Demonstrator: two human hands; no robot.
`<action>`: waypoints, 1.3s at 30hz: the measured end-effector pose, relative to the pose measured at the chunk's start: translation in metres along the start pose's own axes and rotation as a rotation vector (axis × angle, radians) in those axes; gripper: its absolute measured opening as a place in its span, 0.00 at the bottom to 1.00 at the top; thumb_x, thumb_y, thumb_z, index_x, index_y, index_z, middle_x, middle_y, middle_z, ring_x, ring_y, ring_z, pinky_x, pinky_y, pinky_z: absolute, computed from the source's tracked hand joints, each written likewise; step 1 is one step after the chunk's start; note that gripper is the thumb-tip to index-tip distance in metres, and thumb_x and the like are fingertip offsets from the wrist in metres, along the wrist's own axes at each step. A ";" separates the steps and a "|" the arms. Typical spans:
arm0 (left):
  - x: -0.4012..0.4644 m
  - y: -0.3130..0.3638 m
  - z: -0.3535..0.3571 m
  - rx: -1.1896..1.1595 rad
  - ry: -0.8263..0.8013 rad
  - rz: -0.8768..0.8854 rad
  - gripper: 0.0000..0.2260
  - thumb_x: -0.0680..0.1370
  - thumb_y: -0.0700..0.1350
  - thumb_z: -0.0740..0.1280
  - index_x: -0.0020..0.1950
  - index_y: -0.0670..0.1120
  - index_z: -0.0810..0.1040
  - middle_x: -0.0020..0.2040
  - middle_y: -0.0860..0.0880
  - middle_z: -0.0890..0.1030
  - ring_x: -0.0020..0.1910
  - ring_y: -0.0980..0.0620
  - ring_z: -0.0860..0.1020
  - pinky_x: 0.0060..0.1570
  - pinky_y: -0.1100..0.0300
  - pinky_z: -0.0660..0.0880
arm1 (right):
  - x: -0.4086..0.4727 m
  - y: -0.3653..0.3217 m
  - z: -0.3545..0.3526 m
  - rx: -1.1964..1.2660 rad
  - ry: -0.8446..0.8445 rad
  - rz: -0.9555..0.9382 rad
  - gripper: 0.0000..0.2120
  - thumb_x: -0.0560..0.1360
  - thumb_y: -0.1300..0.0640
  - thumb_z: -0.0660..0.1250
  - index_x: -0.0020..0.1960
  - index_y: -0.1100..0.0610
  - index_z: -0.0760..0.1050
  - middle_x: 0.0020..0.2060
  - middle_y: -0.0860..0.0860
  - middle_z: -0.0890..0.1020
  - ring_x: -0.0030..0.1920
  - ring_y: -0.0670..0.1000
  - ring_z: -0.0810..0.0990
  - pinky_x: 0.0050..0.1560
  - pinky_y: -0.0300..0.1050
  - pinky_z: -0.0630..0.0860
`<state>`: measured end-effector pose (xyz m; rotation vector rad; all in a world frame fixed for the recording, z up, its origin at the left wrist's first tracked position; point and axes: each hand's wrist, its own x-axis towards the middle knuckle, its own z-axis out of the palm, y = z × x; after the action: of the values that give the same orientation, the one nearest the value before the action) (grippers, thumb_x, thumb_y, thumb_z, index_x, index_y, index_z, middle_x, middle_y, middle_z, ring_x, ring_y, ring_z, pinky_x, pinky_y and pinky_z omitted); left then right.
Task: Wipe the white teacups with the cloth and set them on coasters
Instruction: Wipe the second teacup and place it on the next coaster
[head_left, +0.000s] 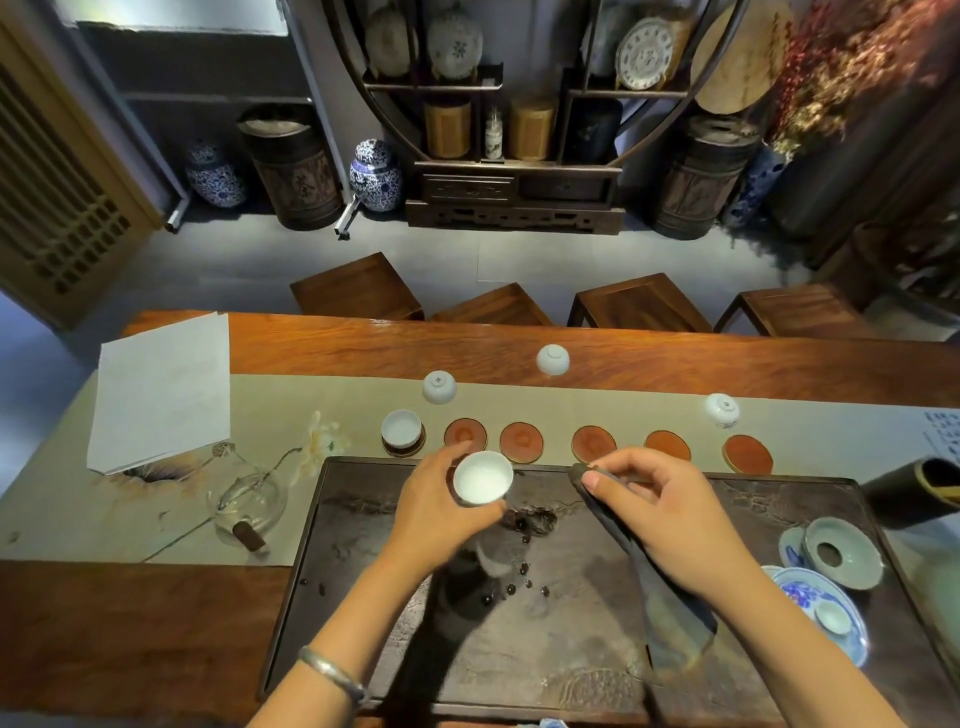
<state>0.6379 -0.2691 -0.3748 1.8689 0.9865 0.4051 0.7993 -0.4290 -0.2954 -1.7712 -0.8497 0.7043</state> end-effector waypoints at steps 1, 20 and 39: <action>0.006 -0.003 0.001 0.019 0.000 -0.003 0.31 0.65 0.48 0.79 0.65 0.52 0.73 0.60 0.54 0.74 0.57 0.56 0.73 0.54 0.64 0.67 | 0.004 0.000 0.001 -0.008 0.002 0.005 0.02 0.71 0.53 0.71 0.40 0.50 0.81 0.38 0.47 0.84 0.43 0.47 0.82 0.48 0.41 0.77; 0.131 -0.060 0.036 0.259 0.041 -0.116 0.21 0.64 0.50 0.78 0.51 0.43 0.76 0.48 0.44 0.79 0.48 0.44 0.76 0.48 0.48 0.75 | 0.070 0.029 0.004 -0.127 0.075 0.162 0.01 0.71 0.55 0.71 0.41 0.50 0.81 0.38 0.48 0.84 0.42 0.45 0.81 0.44 0.42 0.77; 0.157 -0.087 0.064 0.333 0.013 -0.212 0.33 0.63 0.48 0.79 0.64 0.43 0.72 0.58 0.43 0.74 0.59 0.42 0.72 0.51 0.54 0.69 | 0.094 0.046 0.002 -0.173 -0.009 0.236 0.02 0.72 0.54 0.70 0.42 0.47 0.80 0.38 0.46 0.83 0.41 0.45 0.79 0.43 0.41 0.75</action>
<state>0.7360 -0.1660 -0.5015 2.0277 1.3091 0.1308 0.8628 -0.3634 -0.3463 -2.0478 -0.7316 0.8118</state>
